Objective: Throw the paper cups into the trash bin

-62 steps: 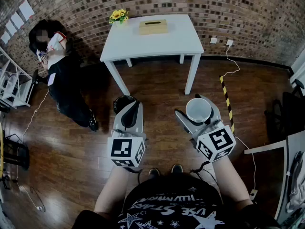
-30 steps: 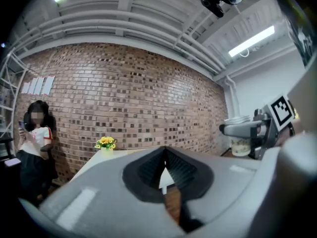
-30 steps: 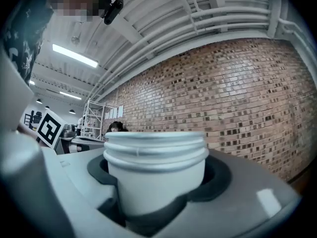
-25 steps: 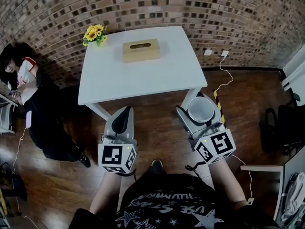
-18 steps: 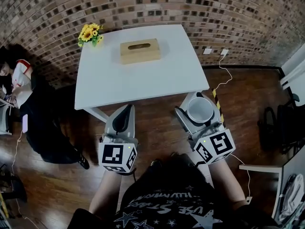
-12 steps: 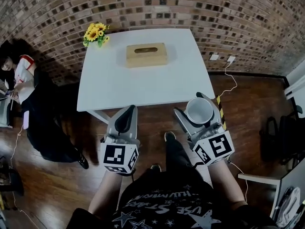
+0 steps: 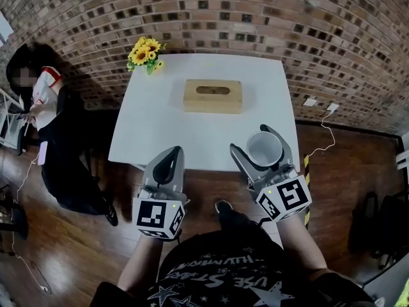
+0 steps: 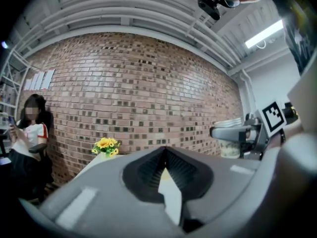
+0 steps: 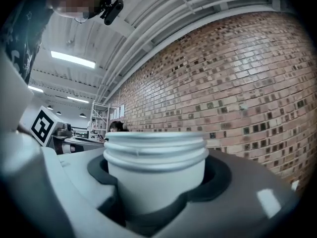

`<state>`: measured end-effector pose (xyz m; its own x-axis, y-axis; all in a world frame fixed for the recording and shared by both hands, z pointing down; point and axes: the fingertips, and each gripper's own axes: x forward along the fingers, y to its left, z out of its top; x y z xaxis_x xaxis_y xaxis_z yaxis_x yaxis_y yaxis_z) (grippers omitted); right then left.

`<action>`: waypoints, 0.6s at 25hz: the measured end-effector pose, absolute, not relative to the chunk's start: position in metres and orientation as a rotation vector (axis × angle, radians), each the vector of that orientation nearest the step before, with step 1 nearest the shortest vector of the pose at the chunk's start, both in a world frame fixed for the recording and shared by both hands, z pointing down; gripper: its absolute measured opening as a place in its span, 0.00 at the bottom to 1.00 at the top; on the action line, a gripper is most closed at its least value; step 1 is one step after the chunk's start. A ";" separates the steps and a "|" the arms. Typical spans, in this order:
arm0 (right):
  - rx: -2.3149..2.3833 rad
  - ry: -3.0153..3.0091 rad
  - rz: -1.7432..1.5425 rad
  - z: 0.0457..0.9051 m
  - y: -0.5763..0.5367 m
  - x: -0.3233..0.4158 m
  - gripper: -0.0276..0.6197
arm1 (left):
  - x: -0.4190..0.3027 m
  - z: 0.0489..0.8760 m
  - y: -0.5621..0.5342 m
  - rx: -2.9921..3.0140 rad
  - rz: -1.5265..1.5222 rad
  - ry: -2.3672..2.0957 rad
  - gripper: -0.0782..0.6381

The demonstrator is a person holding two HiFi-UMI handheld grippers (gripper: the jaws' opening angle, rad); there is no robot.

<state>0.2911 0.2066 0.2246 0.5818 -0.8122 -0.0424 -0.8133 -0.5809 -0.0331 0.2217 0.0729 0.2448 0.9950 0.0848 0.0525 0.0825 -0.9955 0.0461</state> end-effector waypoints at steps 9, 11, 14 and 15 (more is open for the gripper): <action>-2.577 1.778 0.202 0.203 0.154 0.334 0.60 | 0.243 0.232 0.039 3.085 0.039 -0.228 0.12; -2.464 1.920 0.227 0.195 0.123 0.332 0.60 | 0.233 0.228 0.021 3.078 0.049 -0.375 0.12; -2.299 2.077 0.224 0.191 0.077 0.323 0.60 | 0.211 0.227 -0.006 3.087 0.053 -0.566 0.12; -2.240 2.129 0.216 0.191 0.062 0.316 0.60 | 0.200 0.227 -0.016 3.083 0.044 -0.647 0.12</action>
<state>0.3162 0.0620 0.1907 0.0463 -0.9904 -0.1304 -0.9964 -0.0550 0.0643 0.2002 -0.0155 0.2269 0.9152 -0.4022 0.0255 -0.4019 -0.9156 -0.0143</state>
